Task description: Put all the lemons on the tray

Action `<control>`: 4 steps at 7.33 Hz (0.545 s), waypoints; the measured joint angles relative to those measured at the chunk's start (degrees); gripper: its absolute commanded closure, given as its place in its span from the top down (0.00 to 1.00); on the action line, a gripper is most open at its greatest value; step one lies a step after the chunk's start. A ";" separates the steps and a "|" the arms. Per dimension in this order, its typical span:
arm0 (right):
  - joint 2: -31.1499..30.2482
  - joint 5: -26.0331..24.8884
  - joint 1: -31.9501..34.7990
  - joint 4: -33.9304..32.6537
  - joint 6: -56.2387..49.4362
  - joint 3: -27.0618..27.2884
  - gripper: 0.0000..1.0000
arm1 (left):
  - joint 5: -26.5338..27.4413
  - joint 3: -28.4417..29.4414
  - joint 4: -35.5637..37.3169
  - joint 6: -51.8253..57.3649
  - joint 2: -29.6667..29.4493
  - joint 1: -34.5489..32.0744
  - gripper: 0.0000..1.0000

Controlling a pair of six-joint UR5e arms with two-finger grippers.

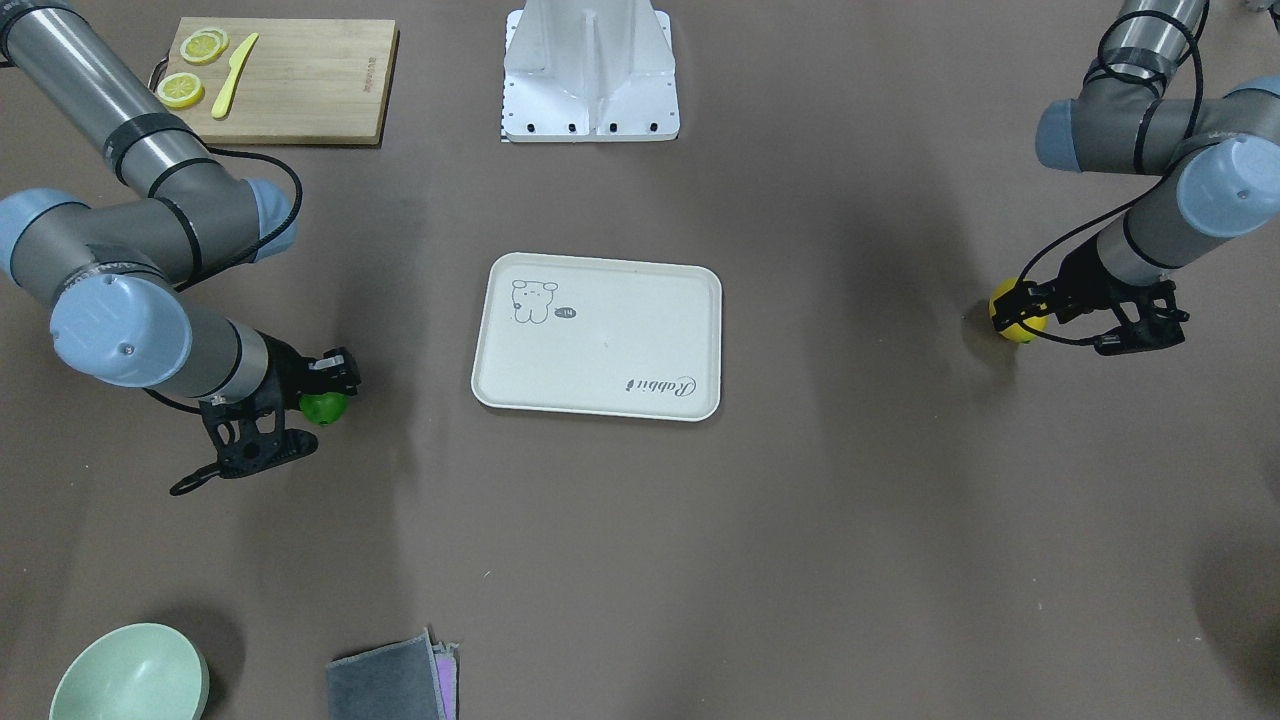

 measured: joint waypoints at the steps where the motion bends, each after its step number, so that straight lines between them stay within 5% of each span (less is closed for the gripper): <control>1: 2.24 -0.16 -1.23 0.22 -0.21 1.21 0.23 | 0.04 0.02 -1.43 -0.05 1.10 0.38 0.44; 2: 4.21 -0.37 -2.78 0.50 -0.45 2.51 0.23 | 0.06 0.05 -2.73 -0.50 1.92 0.68 0.00; 4: 6.20 -1.23 -6.49 3.47 -0.55 4.03 0.26 | -0.08 0.05 -5.17 -2.06 2.82 1.19 0.00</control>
